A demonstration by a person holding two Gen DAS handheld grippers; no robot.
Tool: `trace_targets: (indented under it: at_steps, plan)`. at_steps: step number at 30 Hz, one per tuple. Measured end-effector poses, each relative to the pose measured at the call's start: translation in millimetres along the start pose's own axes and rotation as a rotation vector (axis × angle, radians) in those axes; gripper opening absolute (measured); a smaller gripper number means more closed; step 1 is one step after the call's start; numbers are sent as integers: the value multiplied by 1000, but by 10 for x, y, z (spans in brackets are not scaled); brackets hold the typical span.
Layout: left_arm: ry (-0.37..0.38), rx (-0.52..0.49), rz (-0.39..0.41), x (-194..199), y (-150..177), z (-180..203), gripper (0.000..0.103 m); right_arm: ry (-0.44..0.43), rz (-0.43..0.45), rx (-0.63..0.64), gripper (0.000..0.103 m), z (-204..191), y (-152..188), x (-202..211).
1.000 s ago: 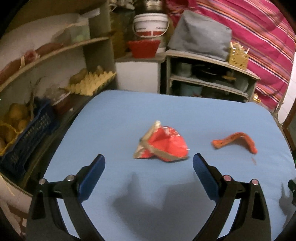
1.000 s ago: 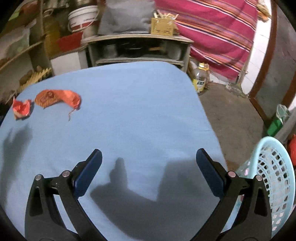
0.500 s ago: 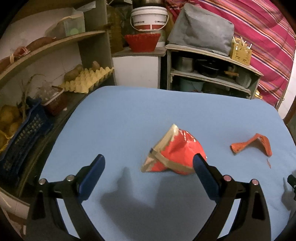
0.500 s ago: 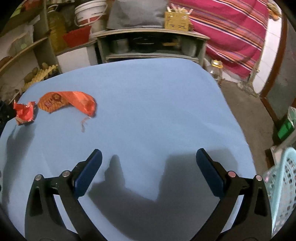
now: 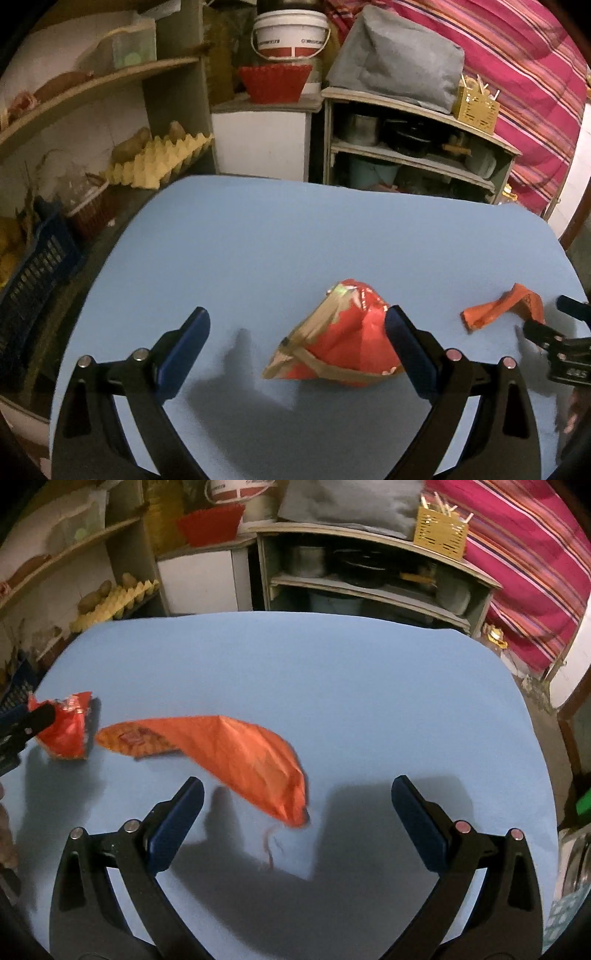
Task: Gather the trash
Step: 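Grasp the red foil bag with the left tool while the right tool grasps the orange wrapper, then carry the red foil bag and orange wrapper over the basket with both tools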
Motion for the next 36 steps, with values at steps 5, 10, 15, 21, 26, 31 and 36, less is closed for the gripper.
trace_targets:
  at_steps: [5,10,15,21,26,31,36]
  plan:
    - [43,14,1,16,24,-25,75,-6,-6,29,75,-48,-143,-114]
    - [75,4,-33,-66,75,13,45,-56,-22,70,44,-161,-167,-156]
    - [58,-12,18,71,65,68,40,-56,3,50,20,-152,-157,-65]
    - [36,-65,81,354,13,212,39,-34,29,22,15,5,-13,206]
    - [53,-91,95,561,40,368,39,-7,46,-20,15,250,264,555]
    - [70,-110,88,687,158,537,39,27,44,-65,15,527,624,887]
    - [110,-118,121,961,242,782,39,73,86,-117,15,819,957,1304]
Point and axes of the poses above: each gripper's, at about its wrist camera, not at the fingertips, and x roughly against the way its jaws point, z to its right, y to its underside, the point moved 2 cm from there along -x, roughly the way its jaws point, and after that the axes turned 1 degree about x, right-handed, at the moved point
